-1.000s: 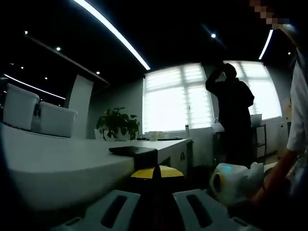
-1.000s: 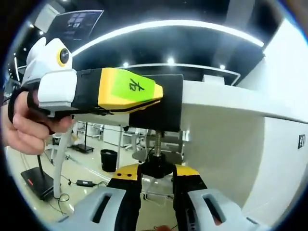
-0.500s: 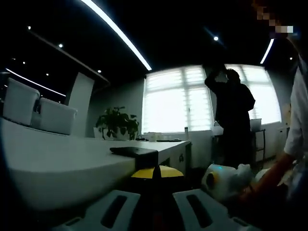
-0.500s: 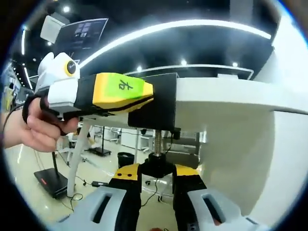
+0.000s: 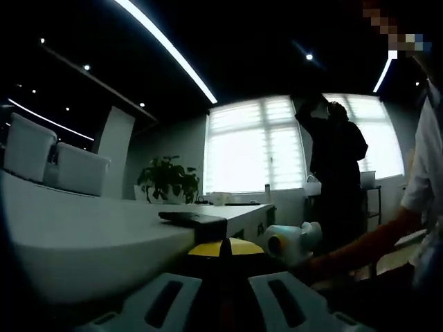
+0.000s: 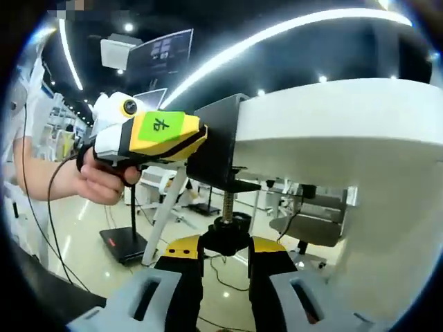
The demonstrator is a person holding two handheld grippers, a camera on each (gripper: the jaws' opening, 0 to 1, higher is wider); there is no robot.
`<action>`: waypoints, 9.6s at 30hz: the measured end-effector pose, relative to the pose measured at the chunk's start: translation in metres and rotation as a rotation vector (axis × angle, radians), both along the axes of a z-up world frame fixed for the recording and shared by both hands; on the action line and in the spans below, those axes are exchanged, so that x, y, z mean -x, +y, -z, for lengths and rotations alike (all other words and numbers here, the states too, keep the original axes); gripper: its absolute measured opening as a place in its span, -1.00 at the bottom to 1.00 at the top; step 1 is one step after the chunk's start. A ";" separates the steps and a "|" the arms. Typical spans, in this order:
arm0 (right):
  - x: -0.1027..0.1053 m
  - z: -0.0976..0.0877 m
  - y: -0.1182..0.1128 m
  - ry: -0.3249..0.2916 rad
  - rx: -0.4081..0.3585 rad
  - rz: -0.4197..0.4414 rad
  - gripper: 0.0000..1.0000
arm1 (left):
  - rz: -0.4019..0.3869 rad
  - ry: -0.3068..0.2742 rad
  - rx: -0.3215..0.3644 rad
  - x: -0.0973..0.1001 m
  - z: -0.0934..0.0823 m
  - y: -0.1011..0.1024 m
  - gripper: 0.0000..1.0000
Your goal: Clamp the fixed fixture on the desktop, loosen the retaining clip, secure it to the edge of the desk, and tighten the retaining clip.
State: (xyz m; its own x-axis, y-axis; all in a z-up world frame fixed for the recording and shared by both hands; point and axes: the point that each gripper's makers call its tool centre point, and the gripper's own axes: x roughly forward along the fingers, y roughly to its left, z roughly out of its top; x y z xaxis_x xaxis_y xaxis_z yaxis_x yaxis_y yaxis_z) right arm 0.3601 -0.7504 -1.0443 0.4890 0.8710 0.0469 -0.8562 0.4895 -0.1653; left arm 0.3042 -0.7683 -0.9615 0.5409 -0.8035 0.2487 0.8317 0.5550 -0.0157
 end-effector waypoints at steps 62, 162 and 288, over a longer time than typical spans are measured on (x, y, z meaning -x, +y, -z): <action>-0.001 -0.009 0.007 -0.001 -0.042 0.041 -0.53 | 0.002 0.000 -0.006 -0.001 0.005 -0.002 -0.96; 0.012 -0.021 -0.009 -0.100 -0.181 0.562 -0.51 | -0.004 -0.003 -0.006 -0.001 0.003 -0.004 -0.96; 0.013 -0.004 -0.016 0.024 -0.204 0.695 -0.23 | -0.001 -0.008 0.028 0.002 -0.002 0.004 -0.96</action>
